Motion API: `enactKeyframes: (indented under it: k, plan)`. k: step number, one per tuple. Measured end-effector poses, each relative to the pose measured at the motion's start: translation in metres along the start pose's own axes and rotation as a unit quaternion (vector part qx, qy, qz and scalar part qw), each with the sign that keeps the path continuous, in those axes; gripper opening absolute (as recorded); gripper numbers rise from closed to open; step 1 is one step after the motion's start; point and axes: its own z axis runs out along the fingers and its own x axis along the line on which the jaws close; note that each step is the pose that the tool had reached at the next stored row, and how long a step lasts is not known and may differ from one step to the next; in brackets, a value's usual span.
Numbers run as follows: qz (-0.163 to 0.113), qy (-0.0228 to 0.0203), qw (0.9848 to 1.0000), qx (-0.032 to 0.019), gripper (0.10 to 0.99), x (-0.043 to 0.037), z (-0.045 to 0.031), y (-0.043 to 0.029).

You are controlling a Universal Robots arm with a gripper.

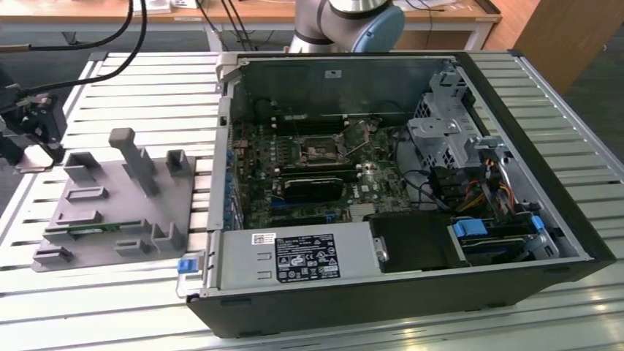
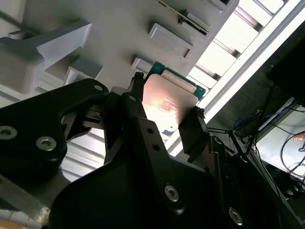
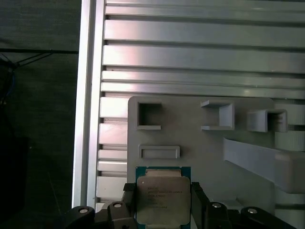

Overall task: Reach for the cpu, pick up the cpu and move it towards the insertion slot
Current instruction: 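Pick up the cpu and move it towards the insertion slot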

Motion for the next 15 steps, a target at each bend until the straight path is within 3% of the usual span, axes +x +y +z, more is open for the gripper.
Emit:
enactKeyframes:
  k: [15]
  plan:
    - [0.000, 0.0000, 1.0000, 0.0000, 0.545, 0.0000, -0.0096, 0.0004]
